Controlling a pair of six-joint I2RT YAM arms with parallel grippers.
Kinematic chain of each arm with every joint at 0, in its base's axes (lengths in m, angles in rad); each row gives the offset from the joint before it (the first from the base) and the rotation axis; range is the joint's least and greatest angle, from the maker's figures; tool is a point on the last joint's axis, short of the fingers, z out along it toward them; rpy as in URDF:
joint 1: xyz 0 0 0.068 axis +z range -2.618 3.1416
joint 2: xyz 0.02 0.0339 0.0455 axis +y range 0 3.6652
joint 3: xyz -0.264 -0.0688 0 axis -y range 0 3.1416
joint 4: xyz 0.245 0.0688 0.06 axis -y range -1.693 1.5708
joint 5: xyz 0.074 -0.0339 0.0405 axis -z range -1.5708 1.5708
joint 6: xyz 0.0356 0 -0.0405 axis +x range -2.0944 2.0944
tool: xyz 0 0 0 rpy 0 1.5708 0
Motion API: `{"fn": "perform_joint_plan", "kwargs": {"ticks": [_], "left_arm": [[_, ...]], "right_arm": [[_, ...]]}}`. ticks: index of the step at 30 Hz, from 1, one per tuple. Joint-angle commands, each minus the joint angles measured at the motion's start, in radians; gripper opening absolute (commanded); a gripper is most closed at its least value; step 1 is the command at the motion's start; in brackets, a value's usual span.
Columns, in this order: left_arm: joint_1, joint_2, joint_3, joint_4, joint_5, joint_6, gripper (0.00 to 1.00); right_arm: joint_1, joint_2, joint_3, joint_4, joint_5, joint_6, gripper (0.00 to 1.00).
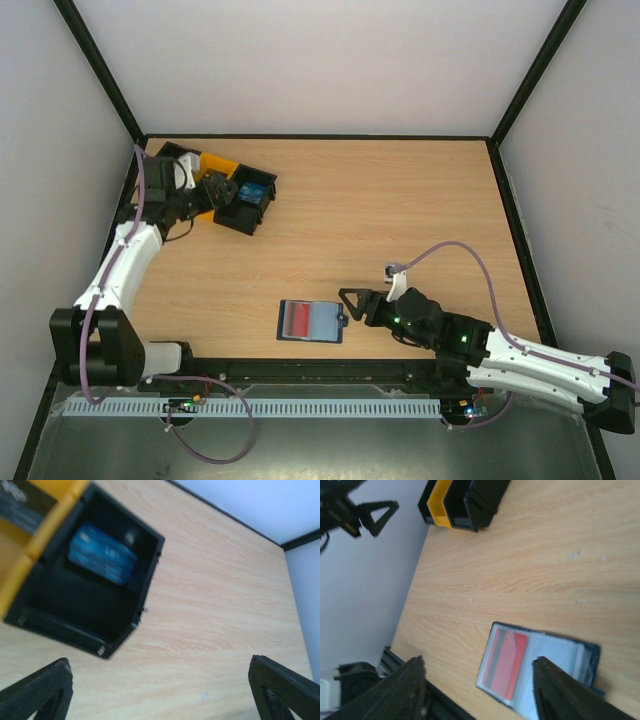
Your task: Take the credit cards out of the card holder
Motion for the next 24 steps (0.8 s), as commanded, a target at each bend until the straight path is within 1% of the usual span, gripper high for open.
{"fn": "perform_joint_plan", "kwargs": {"ticks": [1, 2, 3, 5, 7, 9, 12, 14, 16, 20, 24], "left_arm": [[-0.060, -0.063, -0.134, 0.086, 0.048, -0.064, 0.93], [-0.083, -0.084, -0.167, 0.100, 0.048, -0.074, 0.91], [-0.106, -0.102, -0.193, 0.112, 0.049, -0.085, 0.89], [-0.172, -0.136, -0.254, 0.135, 0.048, -0.109, 0.86], [-0.240, -0.167, -0.291, 0.140, 0.021, -0.137, 0.83], [-0.309, -0.195, -0.332, 0.158, -0.020, -0.182, 0.77], [-0.416, -0.243, -0.410, 0.228, -0.077, -0.266, 0.73], [-0.483, -0.261, -0.461, 0.280, -0.085, -0.321, 0.70], [-0.532, -0.271, -0.502, 0.312, -0.100, -0.360, 0.68], [-0.609, -0.280, -0.568, 0.352, -0.136, -0.406, 0.67], [-0.674, -0.275, -0.619, 0.395, -0.150, -0.450, 0.62]], "right_arm": [[0.000, 0.027, -0.016, 0.011, -0.006, 0.028, 0.52], [-0.001, 0.037, -0.016, 0.016, -0.011, 0.033, 0.46], [-0.001, 0.048, -0.016, 0.021, -0.016, 0.034, 0.41], [-0.001, 0.076, -0.018, 0.032, -0.024, 0.038, 0.36], [-0.001, 0.102, -0.025, 0.053, -0.038, 0.048, 0.32], [-0.001, 0.126, -0.045, 0.094, -0.057, 0.061, 0.31], [-0.001, 0.162, -0.076, 0.161, -0.084, 0.081, 0.29], [-0.001, 0.191, -0.086, 0.191, -0.093, 0.086, 0.29], [-0.001, 0.219, -0.089, 0.210, -0.103, 0.085, 0.29], [-0.001, 0.272, -0.087, 0.237, -0.117, 0.078, 0.28], [-0.001, 0.312, -0.094, 0.258, -0.125, 0.070, 0.27]]}}
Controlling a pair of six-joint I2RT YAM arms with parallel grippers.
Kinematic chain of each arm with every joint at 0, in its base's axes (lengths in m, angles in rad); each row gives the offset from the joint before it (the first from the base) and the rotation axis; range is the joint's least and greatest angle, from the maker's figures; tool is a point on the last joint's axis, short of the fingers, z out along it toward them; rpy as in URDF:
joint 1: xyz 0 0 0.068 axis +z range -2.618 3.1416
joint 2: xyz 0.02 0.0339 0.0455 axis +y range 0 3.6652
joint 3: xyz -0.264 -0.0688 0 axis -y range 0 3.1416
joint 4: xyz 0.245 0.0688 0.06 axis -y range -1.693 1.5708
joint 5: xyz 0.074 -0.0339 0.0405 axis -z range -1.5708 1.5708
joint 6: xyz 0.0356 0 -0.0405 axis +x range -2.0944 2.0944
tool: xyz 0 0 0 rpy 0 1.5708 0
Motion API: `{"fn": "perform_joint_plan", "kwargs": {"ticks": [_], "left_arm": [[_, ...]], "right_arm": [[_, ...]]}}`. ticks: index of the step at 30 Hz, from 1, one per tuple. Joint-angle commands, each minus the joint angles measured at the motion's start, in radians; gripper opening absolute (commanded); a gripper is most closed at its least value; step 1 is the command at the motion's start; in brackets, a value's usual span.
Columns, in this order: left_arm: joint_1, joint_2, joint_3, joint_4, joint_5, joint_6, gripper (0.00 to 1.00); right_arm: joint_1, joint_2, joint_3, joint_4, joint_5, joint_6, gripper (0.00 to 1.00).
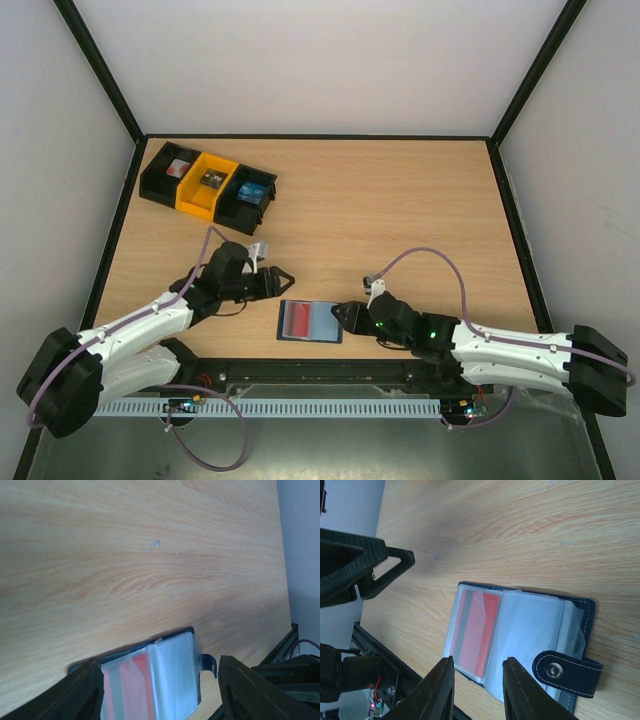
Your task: Take the credit cards out of the card holder
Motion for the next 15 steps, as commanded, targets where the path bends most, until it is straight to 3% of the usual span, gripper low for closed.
{"fn": "perform_joint_plan", "kwargs": {"ticks": [1, 15], "left_arm": [[-0.070, -0.009, -0.050, 0.092, -0.054, -0.082, 0.61], [-0.194, -0.046, -0.159, 0.133, -0.143, -0.202, 0.46]], "right_arm": [[-0.001, 0.041, -0.018, 0.063, -0.010, 0.000, 0.27], [-0.001, 0.116, -0.044, 0.116, -0.029, -0.003, 0.27]]}}
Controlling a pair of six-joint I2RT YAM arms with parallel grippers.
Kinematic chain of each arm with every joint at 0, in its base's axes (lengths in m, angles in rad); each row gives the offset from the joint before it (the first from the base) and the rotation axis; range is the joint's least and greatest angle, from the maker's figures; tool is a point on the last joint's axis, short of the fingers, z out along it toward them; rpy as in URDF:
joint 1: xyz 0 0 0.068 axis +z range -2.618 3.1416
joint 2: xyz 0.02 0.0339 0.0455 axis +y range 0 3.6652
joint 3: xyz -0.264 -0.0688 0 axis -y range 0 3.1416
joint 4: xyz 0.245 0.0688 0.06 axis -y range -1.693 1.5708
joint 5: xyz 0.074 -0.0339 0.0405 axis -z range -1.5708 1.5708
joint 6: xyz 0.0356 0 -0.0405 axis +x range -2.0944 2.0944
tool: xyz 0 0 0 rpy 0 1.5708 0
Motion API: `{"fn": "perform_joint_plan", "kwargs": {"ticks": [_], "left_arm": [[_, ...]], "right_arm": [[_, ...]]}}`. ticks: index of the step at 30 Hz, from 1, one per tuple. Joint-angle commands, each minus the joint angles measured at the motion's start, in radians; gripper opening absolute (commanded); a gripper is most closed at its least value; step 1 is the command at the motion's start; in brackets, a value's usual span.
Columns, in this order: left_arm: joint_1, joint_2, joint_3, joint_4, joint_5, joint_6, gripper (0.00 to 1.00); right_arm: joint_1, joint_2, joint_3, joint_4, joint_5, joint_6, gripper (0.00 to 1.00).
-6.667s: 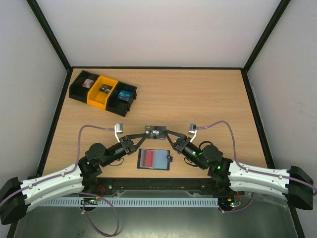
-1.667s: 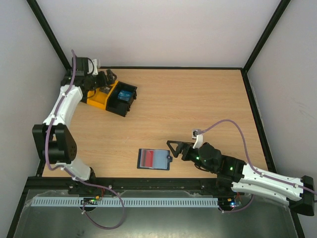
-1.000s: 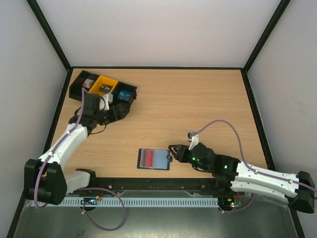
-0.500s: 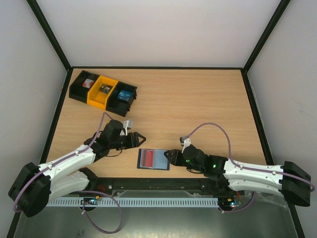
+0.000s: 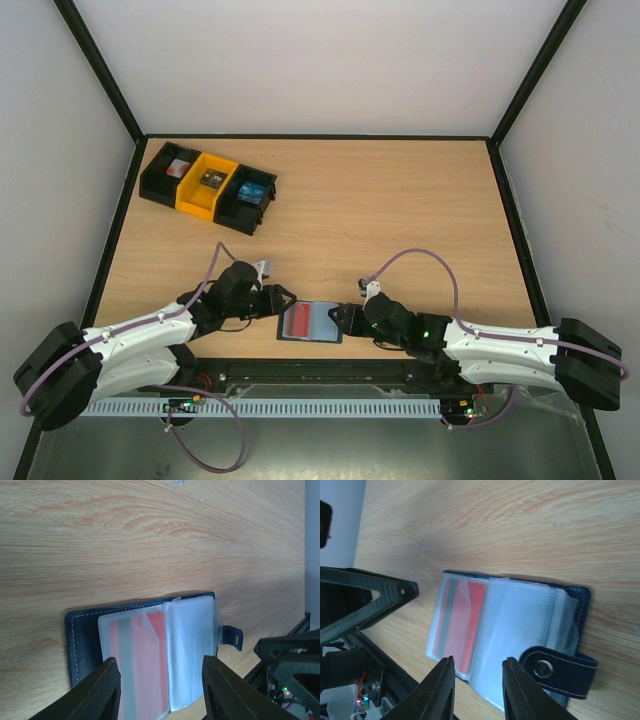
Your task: Take the credit cards out of the card holder
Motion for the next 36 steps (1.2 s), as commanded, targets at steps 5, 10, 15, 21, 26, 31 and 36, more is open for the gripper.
{"fn": "perform_joint_plan", "kwargs": {"ticks": [5, 10, 15, 21, 26, 31, 36], "left_arm": [[-0.034, -0.037, -0.052, 0.044, -0.050, -0.069, 0.44], [-0.035, -0.031, -0.077, 0.069, -0.069, -0.090, 0.39], [-0.038, -0.015, -0.090, 0.085, -0.070, -0.094, 0.40], [-0.040, 0.031, -0.093, 0.117, -0.052, -0.096, 0.40], [-0.041, 0.074, -0.095, 0.145, -0.052, -0.099, 0.38], [-0.047, 0.112, -0.101, 0.180, -0.045, -0.106, 0.36], [-0.054, 0.131, -0.098, 0.198, -0.039, -0.106, 0.32]], "right_arm": [[-0.001, 0.041, -0.032, 0.043, 0.009, -0.014, 0.27], [-0.001, 0.081, -0.037, 0.067, 0.000, -0.018, 0.27], [-0.001, 0.093, -0.040, 0.073, -0.002, -0.020, 0.27], [-0.001, 0.093, -0.045, 0.080, -0.001, -0.016, 0.27], [-0.001, 0.094, -0.045, 0.085, -0.002, -0.016, 0.27], [-0.001, 0.096, -0.047, 0.090, -0.002, -0.018, 0.27], [-0.001, 0.100, -0.048, 0.096, -0.005, -0.020, 0.27]]}}
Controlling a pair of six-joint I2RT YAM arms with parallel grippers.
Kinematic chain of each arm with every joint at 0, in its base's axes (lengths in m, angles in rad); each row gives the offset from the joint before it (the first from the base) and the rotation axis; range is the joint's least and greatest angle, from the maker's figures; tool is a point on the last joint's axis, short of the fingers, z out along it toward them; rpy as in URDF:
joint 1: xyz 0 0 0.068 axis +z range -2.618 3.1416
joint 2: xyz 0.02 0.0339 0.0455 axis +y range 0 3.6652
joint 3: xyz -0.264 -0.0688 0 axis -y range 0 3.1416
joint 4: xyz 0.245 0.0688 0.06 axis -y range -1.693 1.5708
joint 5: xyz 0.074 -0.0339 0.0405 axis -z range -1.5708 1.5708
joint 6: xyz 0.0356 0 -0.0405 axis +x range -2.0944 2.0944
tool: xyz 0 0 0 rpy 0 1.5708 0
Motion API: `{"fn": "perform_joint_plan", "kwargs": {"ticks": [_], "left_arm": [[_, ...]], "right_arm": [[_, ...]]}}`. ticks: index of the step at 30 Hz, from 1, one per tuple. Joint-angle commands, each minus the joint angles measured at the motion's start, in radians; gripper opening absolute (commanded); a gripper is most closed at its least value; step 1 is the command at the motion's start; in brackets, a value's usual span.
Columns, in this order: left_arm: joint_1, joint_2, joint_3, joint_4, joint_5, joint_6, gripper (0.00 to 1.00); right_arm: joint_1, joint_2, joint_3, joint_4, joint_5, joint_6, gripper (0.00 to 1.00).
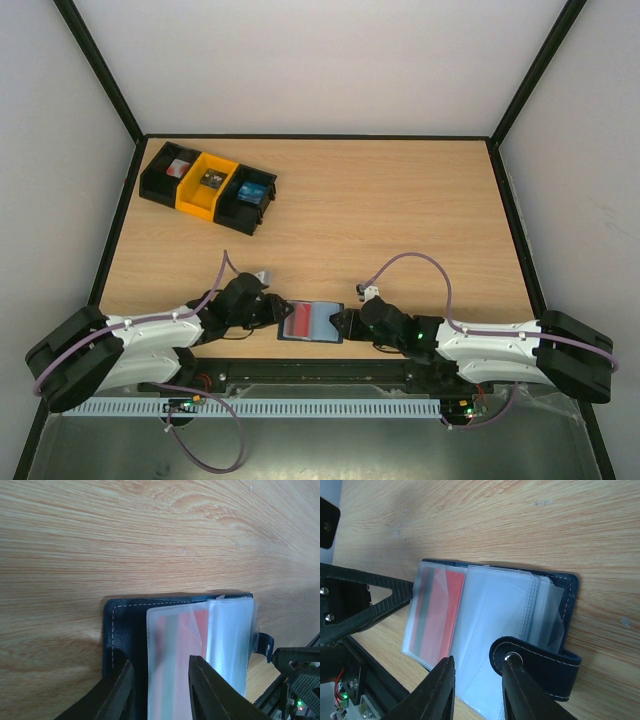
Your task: Take the credit cards out of the card holder
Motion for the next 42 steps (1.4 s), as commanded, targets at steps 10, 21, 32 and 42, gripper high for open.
{"fn": "perform_joint_plan", "kwargs": {"ticks": [10, 21, 32, 42], "left_arm": [[-0.029, -0.053, 0.006, 0.018, 0.011, -0.015, 0.25], [-0.057, -0.061, 0.023, 0.060, 0.041, -0.032, 0.27], [-0.107, -0.077, 0.093, 0.016, 0.009, -0.026, 0.31], [-0.124, -0.045, 0.096, 0.052, 0.008, -0.027, 0.27]], "right_arm": [[-0.001, 0.012, -0.020, 0.039, 0.010, -0.013, 0.27], [-0.001, 0.028, -0.024, 0.056, -0.001, -0.017, 0.27], [-0.001, 0.025, -0.025, 0.059, 0.000, -0.020, 0.27], [-0.001, -0.009, -0.033, 0.075, -0.012, -0.030, 0.28]]}}
